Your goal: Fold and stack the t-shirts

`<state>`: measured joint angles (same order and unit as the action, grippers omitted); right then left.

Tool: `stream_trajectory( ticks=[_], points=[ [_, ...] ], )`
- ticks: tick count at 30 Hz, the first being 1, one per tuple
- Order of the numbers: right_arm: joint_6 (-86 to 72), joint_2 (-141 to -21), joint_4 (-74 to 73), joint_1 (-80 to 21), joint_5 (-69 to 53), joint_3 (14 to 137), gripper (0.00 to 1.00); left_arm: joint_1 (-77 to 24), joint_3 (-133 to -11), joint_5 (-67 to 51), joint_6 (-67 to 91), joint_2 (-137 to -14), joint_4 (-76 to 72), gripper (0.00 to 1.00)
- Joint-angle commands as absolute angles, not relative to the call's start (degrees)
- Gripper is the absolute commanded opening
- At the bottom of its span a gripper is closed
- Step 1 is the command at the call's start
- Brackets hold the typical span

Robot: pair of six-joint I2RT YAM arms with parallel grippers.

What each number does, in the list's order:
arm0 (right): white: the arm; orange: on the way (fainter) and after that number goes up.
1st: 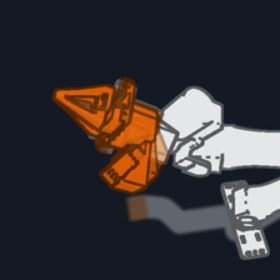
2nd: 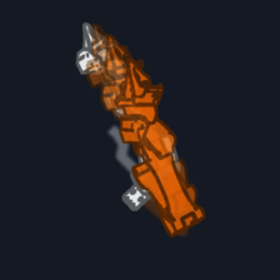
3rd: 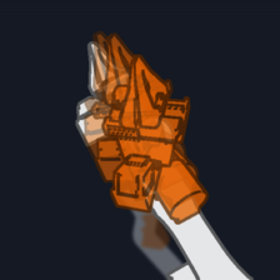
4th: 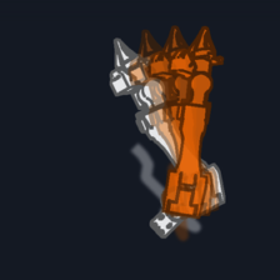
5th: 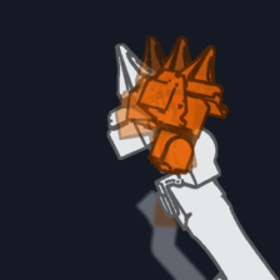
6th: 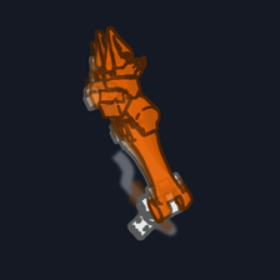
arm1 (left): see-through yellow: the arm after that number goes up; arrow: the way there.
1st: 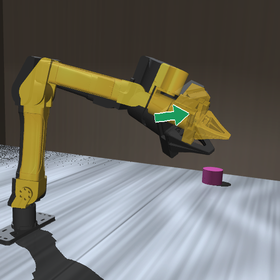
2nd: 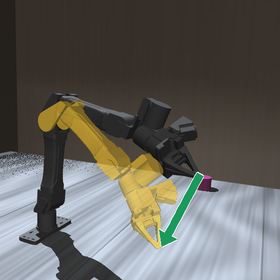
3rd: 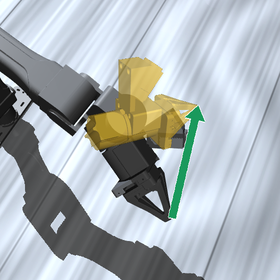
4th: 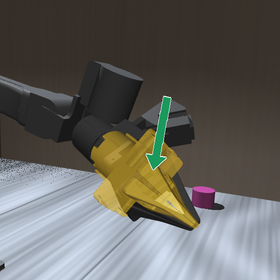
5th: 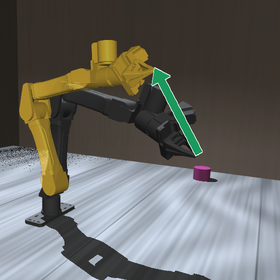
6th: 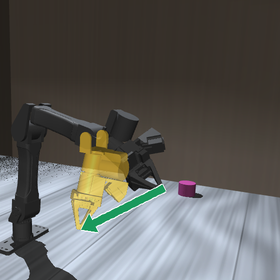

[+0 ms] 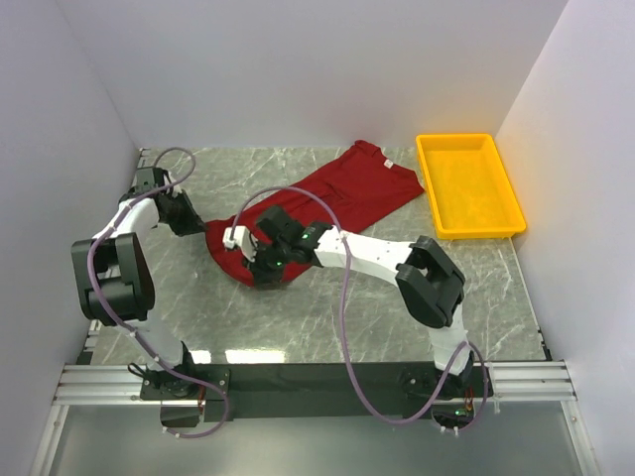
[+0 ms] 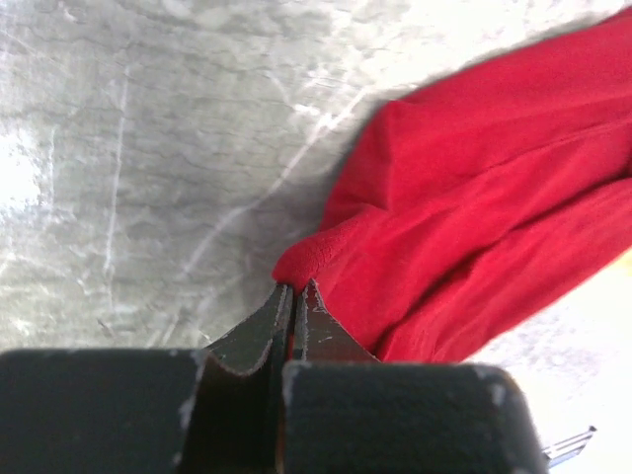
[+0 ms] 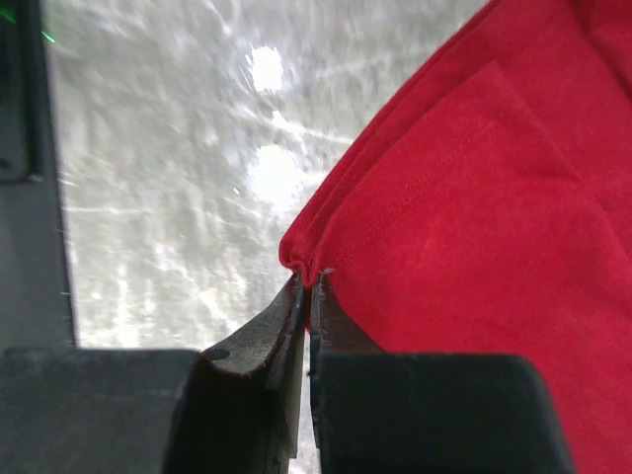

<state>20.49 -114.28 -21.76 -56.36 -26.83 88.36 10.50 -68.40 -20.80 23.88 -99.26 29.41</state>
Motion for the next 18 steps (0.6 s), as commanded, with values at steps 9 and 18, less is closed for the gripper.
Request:
stream_trajectory(
  ticks=[9,18],
  points=[
    [11.35,-107.05,-15.91,-51.42,-34.28,83.59,0.00,9.76,-70.48,-25.83,33.66,-96.24,33.57,0.01],
    [7.66,-104.41,-12.22,-45.97,-34.72,79.54,0.00,7.12,-74.78,-28.21,41.39,-98.61,32.78,0.01]
  ],
)
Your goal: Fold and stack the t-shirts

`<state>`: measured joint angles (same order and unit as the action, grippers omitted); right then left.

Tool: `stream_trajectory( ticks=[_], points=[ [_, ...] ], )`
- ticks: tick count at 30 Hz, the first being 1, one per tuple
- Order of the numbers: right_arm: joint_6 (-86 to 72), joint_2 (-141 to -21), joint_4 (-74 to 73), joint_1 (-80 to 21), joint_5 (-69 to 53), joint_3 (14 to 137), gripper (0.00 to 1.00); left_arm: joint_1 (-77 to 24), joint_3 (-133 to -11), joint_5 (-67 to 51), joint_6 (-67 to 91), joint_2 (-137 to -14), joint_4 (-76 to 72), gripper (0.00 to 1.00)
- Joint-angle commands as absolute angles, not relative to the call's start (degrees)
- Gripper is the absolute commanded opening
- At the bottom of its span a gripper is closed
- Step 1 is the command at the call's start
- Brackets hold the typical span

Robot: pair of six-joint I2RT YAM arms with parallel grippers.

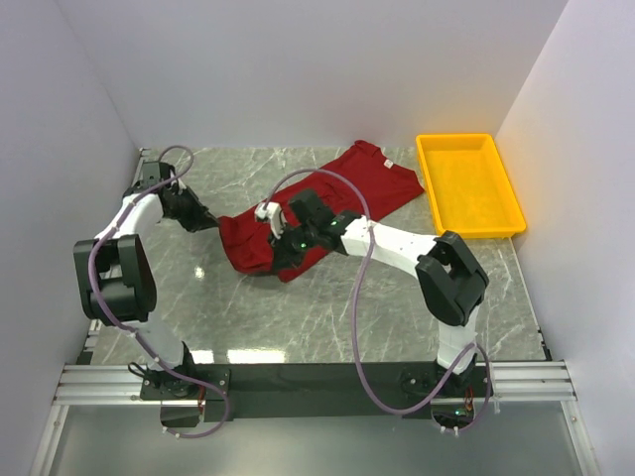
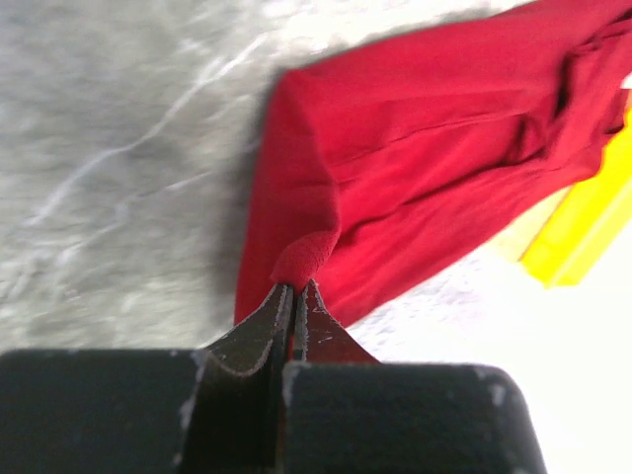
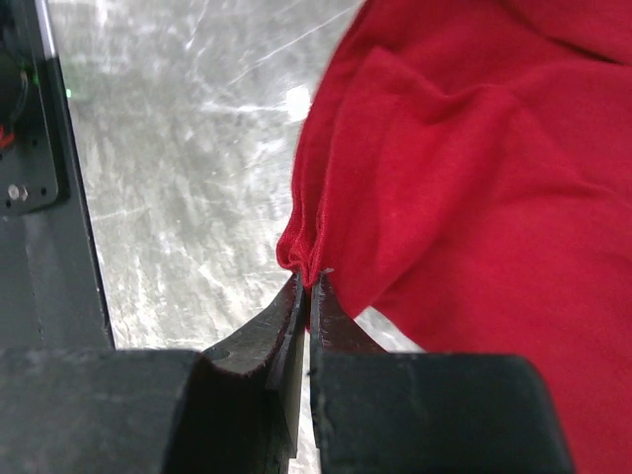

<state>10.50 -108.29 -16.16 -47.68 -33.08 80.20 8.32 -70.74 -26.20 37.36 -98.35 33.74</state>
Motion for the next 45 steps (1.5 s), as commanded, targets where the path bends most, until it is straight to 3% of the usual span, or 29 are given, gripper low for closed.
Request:
stream_trajectory(
  ticks=[1,23,45],
  points=[
    [7.04,-104.24,-11.96,-45.53,-34.80,79.28,0.00,6.42,-75.49,-27.86,41.92,-99.05,32.96,0.01],
    [-6.15,-102.39,-2.29,-36.57,-40.34,72.87,0.00,1.76,-94.47,-28.74,51.50,-110.65,31.99,0.01],
    [-14.85,-105.03,1.40,-26.64,-37.71,69.44,0.00,-3.78,-101.34,-27.33,61.43,-121.90,25.31,0.01]
  ],
)
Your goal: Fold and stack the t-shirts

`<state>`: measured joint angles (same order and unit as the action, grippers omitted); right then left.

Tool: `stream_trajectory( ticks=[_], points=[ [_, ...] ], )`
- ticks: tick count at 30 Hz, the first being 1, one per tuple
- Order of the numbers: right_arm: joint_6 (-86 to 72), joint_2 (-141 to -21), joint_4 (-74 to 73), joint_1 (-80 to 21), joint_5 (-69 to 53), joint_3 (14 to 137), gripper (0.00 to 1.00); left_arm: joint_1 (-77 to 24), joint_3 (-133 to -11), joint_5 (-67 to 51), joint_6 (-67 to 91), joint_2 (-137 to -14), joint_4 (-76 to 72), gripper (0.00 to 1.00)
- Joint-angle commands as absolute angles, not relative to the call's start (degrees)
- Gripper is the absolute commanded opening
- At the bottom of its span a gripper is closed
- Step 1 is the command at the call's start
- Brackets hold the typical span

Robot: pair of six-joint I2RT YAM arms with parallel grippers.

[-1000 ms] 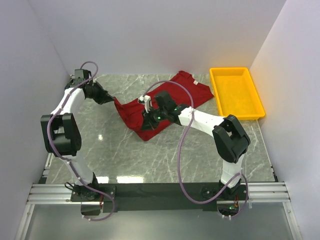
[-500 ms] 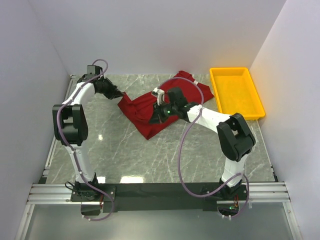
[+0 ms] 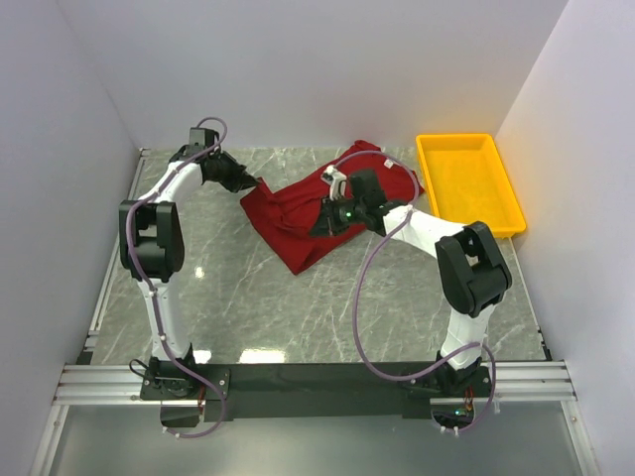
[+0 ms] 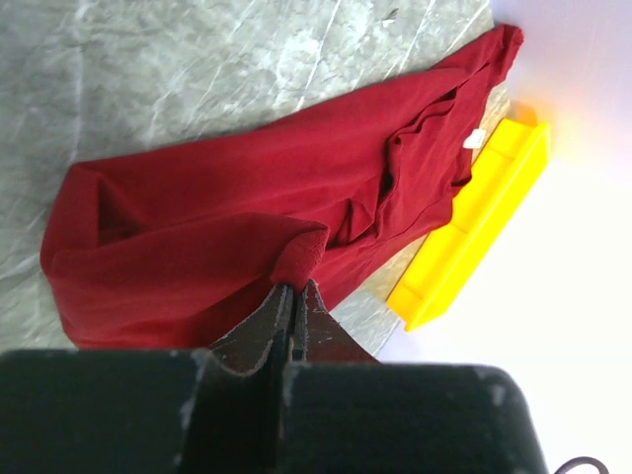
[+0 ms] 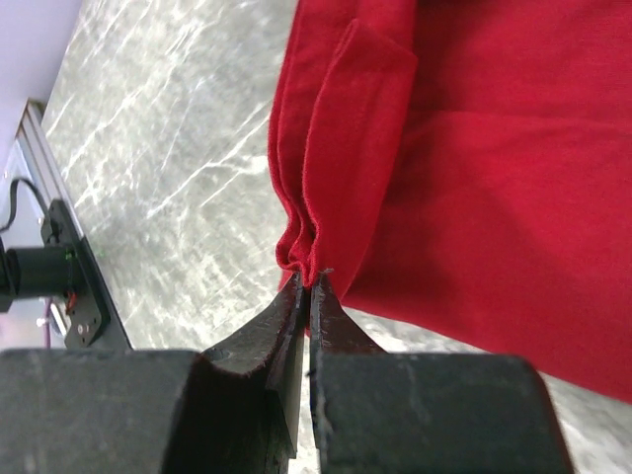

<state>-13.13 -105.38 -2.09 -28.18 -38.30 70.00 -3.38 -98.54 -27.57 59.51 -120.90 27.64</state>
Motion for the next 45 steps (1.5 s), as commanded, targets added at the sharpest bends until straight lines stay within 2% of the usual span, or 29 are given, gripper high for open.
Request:
stream_trajectory(
  ticks=[1,45],
  points=[
    [-15.03,-104.94,1.49,-26.46,-37.53,69.09,0.00,-4.04,-101.51,-27.25,61.87,-121.99,24.88,0.01],
    [-19.77,-99.76,2.28,-17.32,-26.81,62.14,0.00,-12.48,-118.56,-25.40,74.00,-135.09,19.16,0.01]
  ],
)
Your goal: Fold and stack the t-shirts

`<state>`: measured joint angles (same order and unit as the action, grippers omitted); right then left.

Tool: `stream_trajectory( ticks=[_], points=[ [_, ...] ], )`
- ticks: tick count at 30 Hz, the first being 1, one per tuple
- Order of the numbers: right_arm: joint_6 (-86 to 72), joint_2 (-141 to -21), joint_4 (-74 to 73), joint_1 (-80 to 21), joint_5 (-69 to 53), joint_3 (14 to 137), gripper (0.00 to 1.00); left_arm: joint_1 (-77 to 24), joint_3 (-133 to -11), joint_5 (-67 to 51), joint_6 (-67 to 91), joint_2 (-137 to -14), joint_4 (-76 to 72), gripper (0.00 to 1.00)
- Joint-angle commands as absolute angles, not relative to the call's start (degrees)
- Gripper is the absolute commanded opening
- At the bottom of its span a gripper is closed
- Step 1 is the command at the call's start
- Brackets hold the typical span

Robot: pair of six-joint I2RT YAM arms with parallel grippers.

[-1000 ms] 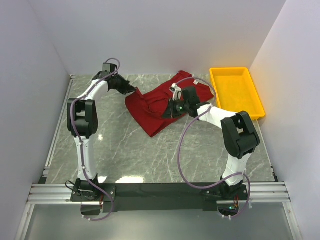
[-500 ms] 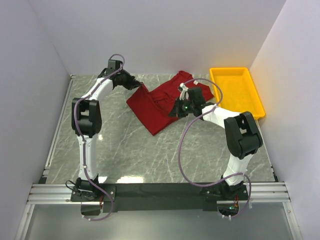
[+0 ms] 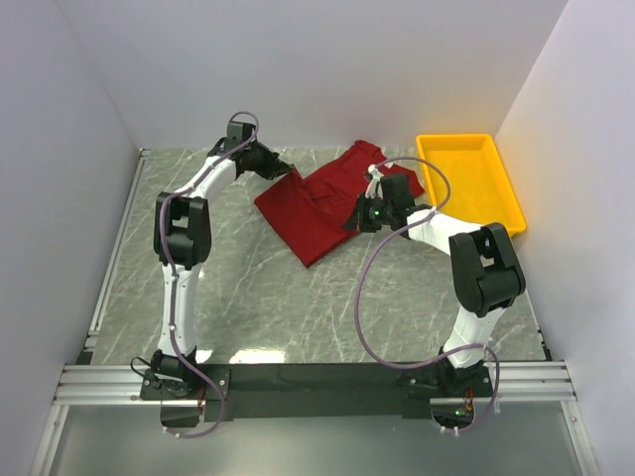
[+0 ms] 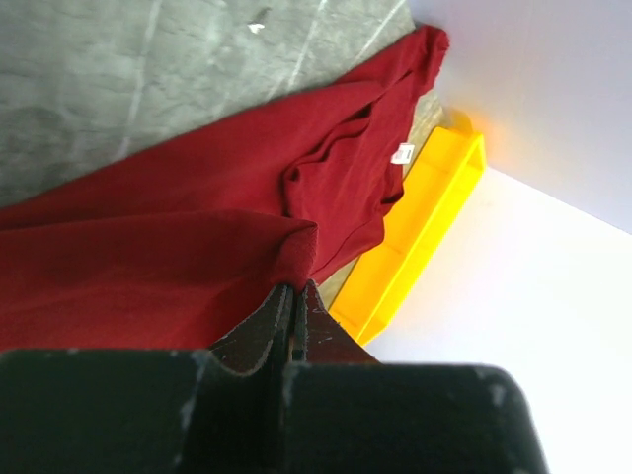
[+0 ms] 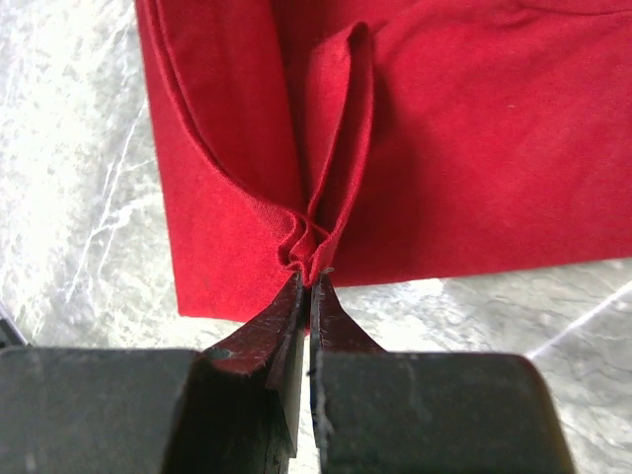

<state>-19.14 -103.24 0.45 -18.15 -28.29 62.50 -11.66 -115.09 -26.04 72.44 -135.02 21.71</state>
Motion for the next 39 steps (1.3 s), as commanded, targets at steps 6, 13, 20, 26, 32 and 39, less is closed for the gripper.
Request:
stream_trajectory(
  ticks=[6,13,20,26,32,39],
  points=[
    [-20.21,-99.76,2.11,-16.61,-25.75,62.14,0.00,-13.27,-119.35,-24.26,75.41,-135.88,17.75,0.01],
    [-20.48,-99.23,1.93,-16.17,-24.17,61.61,0.00,-14.06,-121.63,-23.20,77.08,-137.37,17.22,0.01],
    [-20.74,-98.88,1.85,-14.94,-23.12,61.44,0.00,-14.50,-124.10,-22.15,78.66,-139.21,16.52,0.01],
    [-20.92,-99.23,1.93,-14.50,-22.50,61.70,0.00,-15.03,-126.12,-21.97,79.80,-141.06,16.08,0.01],
    [-21.09,-99.49,1.85,-13.71,-21.19,61.79,0.00,-15.55,-127.00,-21.97,81.12,-142.38,15.12,0.01],
    [-21.18,-99.84,1.58,-12.83,-20.04,61.87,0.00,-16.08,-128.32,-21.53,82.44,-143.44,13.89,0.01]
  ],
)
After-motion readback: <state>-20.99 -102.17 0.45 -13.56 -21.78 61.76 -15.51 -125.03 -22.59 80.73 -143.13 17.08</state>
